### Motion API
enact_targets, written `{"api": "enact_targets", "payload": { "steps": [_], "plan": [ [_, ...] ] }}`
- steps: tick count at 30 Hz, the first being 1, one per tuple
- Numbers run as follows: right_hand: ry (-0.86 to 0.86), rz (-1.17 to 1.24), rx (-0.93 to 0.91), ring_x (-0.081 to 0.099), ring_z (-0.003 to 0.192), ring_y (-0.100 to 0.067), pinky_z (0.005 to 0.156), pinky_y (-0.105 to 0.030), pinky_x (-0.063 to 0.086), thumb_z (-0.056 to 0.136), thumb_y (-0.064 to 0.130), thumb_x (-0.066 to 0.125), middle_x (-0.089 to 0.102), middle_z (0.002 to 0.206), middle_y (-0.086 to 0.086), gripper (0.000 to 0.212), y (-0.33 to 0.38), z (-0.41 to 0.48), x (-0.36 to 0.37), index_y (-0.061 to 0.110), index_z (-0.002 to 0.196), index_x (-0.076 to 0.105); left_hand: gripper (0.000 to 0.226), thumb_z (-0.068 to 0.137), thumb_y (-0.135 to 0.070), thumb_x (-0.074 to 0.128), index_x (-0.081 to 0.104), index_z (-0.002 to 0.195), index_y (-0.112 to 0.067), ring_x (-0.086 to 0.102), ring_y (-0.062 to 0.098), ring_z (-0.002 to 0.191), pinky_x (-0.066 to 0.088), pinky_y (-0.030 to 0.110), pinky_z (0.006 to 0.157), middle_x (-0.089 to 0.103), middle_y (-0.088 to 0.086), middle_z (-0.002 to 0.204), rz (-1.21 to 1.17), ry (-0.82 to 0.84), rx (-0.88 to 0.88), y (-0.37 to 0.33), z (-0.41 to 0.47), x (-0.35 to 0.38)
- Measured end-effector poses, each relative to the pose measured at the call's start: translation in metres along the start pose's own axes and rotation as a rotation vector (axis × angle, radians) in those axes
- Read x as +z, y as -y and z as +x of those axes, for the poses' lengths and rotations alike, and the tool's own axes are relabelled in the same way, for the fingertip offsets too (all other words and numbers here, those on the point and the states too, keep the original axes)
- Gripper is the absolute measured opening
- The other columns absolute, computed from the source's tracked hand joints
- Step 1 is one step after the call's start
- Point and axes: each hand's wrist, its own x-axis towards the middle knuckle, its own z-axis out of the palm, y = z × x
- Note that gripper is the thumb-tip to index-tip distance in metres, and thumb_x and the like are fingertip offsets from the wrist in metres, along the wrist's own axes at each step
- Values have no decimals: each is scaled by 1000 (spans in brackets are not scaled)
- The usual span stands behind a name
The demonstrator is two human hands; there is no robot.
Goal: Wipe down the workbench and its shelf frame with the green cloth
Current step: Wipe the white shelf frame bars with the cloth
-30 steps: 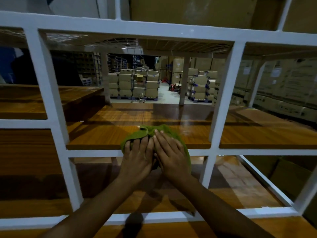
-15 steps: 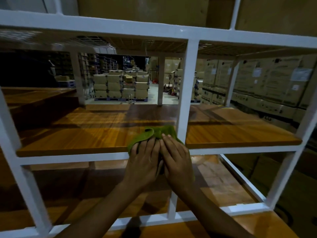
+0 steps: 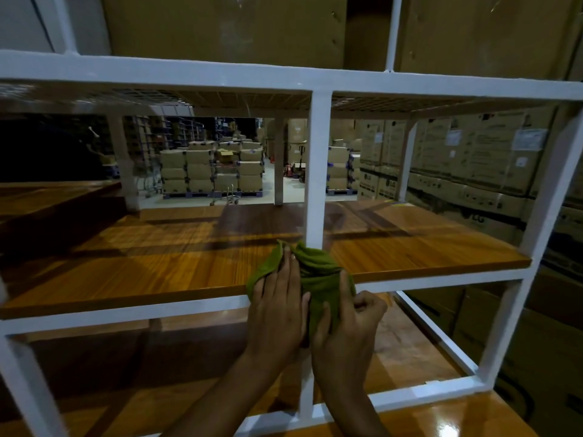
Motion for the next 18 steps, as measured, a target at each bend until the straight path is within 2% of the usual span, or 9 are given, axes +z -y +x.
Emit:
{"api": "enact_targets", "payload": {
  "steps": [2, 5, 7, 9, 10, 12, 14, 18],
  "plan": [
    [32, 27, 67, 46, 89, -11, 67, -29, 48, 88, 4, 67, 40, 112, -6, 74, -1, 4, 6, 15, 153, 33, 60, 98, -34, 33, 32, 148, -1, 35, 28, 140, 28, 41, 110, 34, 18, 154, -21, -10, -16, -6, 3, -3],
    [20, 96, 85, 40, 92, 3, 70, -23, 43, 88, 0, 67, 54, 112, -7, 62, 1, 12, 10, 12, 145, 45, 53, 97, -29, 34, 48, 139, 0, 46, 30, 133, 34, 46, 109, 50, 18, 143, -79, 11, -25, -7, 10, -5],
    [-14, 204, 122, 52, 92, -2, 70, -23, 48, 89, 3, 68, 60, 108, -1, 45, 5, 18, 7, 17, 131, 56, 44, 98, -27, 34, 62, 123, -3, 59, 27, 116, 43, 46, 101, 65, 13, 122, -158, -23, -43, -9, 15, -9],
    [-51, 292, 148, 61, 87, -9, 70, -19, 48, 88, 6, 70, 61, 101, 7, 34, 11, 28, 5, 25, 114, 57, 34, 98, -26, 35, 66, 101, -10, 64, 22, 95, 48, 40, 90, 69, 5, 98, -225, -63, -91, -13, 24, -15],
    [-67, 291, 133, 62, 86, -11, 70, -18, 47, 88, 5, 70, 63, 98, 8, 30, 14, 36, 6, 24, 108, 59, 31, 97, -25, 37, 65, 92, -14, 63, 19, 86, 48, 37, 85, 68, 2, 88, -246, -85, -109, -16, 28, -17],
    [-56, 238, 97, 64, 85, -17, 72, -24, 48, 87, 1, 68, 69, 95, 0, 20, 17, 51, 14, 14, 102, 66, 28, 96, -24, 39, 62, 81, -17, 61, 17, 73, 47, 34, 75, 64, -1, 76, -278, -112, -146, -21, 33, -21],
    [6, 207, 103, 64, 81, -22, 71, -29, 47, 88, -1, 62, 71, 90, -5, 18, 17, 62, 21, 9, 100, 70, 29, 94, -24, 41, 62, 77, -16, 59, 17, 65, 48, 33, 68, 63, -1, 70, -320, -132, -180, -26, 34, -22],
    [101, 273, 50, 57, 66, -14, 60, -25, 38, 92, 0, 59, 70, 80, -3, 21, 15, 65, 12, 13, 102, 72, 30, 92, -24, 43, 69, 83, -13, 57, 14, 64, 45, 32, 62, 65, -2, 68, -429, -180, -282, -37, 37, -23]
  ]
}}
